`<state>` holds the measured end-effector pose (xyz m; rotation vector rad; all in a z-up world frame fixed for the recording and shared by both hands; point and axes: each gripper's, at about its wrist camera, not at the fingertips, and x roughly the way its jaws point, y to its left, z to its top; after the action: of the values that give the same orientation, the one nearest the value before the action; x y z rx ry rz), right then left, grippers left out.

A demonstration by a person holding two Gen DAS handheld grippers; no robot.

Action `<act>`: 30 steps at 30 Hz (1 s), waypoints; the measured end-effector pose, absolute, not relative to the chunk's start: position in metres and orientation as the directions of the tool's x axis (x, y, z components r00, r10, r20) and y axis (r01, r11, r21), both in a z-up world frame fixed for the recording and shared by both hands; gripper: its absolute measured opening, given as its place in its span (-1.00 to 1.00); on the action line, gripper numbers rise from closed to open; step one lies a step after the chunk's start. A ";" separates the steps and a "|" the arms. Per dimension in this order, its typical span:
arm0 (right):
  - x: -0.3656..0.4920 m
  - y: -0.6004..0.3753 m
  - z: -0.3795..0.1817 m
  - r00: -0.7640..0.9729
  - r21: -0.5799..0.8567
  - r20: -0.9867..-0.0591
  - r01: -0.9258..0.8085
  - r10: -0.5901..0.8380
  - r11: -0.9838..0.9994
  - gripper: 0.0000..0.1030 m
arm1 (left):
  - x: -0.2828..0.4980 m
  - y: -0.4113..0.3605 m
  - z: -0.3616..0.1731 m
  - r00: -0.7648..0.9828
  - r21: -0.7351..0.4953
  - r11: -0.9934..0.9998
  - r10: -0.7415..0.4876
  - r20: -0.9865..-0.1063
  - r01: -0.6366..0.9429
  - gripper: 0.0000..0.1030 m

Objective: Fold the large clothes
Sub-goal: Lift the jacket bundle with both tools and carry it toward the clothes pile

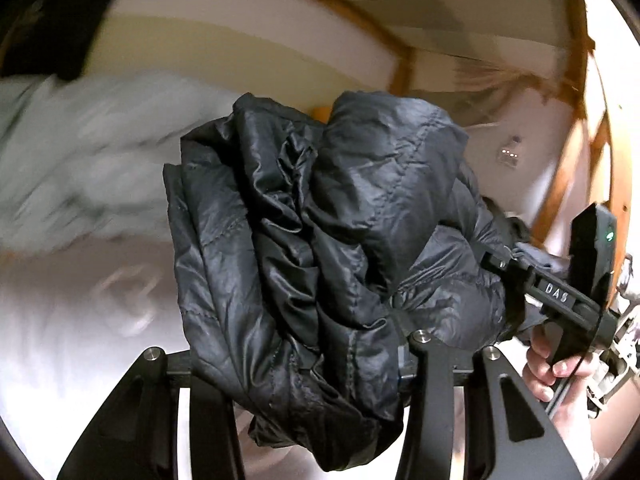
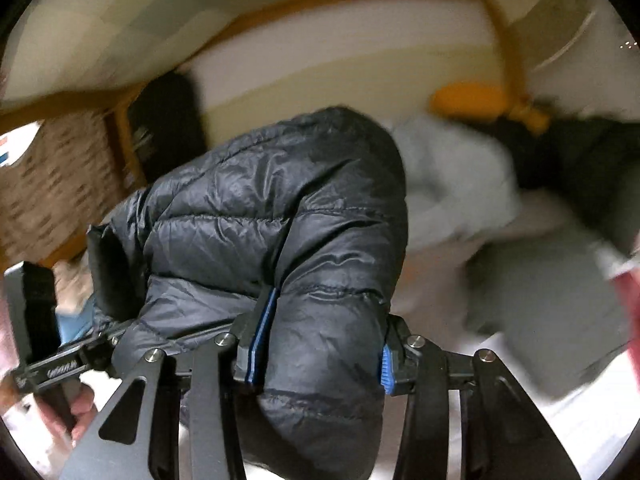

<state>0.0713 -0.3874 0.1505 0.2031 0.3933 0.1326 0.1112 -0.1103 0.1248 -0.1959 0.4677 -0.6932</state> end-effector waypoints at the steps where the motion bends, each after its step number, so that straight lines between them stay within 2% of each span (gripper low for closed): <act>1: 0.066 -0.407 0.165 0.936 0.205 -0.335 -0.041 0.110 0.978 -0.14 | 0.118 -0.134 0.135 0.656 -0.322 0.734 -0.679 -0.330 0.597 -0.14; 6: 0.051 -0.502 0.196 0.957 0.150 -0.246 0.194 -0.154 0.970 -0.12 | 0.147 -0.237 0.160 0.577 -0.313 0.641 -0.767 -0.281 0.700 -0.13; 11: 0.066 -0.582 0.186 0.901 0.135 -0.283 0.376 -0.328 0.917 -0.12 | 0.176 -0.323 0.140 0.532 -0.328 0.613 -0.788 -0.309 0.719 -0.13; 14: 0.077 -0.614 0.166 0.868 0.176 -0.345 0.434 -0.358 0.883 -0.12 | 0.186 -0.351 0.115 0.517 -0.350 0.616 -0.786 -0.340 0.705 -0.13; 17: 0.091 -0.636 0.142 0.832 0.149 -0.414 0.462 -0.369 0.874 -0.12 | 0.204 -0.375 0.085 0.500 -0.366 0.630 -0.772 -0.393 0.685 -0.13; 20: 0.108 -0.636 0.120 0.805 0.157 -0.466 0.483 -0.367 0.861 -0.12 | 0.205 -0.389 0.063 0.519 -0.301 0.652 -0.746 -0.417 0.695 -0.09; 24: 0.112 -0.643 0.102 0.794 0.184 -0.481 0.507 -0.373 0.842 -0.04 | 0.219 -0.394 0.059 0.519 -0.310 0.669 -0.730 -0.445 0.676 0.06; 26: 0.112 -0.639 0.100 0.791 0.183 -0.477 0.516 -0.383 0.837 0.00 | 0.219 -0.397 0.064 0.546 -0.275 0.693 -0.704 -0.454 0.666 0.23; 30: 0.109 -0.635 0.102 0.779 0.132 -0.462 0.533 -0.423 0.836 0.15 | 0.209 -0.400 0.073 0.581 -0.195 0.716 -0.670 -0.462 0.670 0.24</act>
<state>0.1091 -0.6347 0.1018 0.2630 0.4338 -0.5231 0.2085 -0.3999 0.0731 0.0007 0.5393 -0.7827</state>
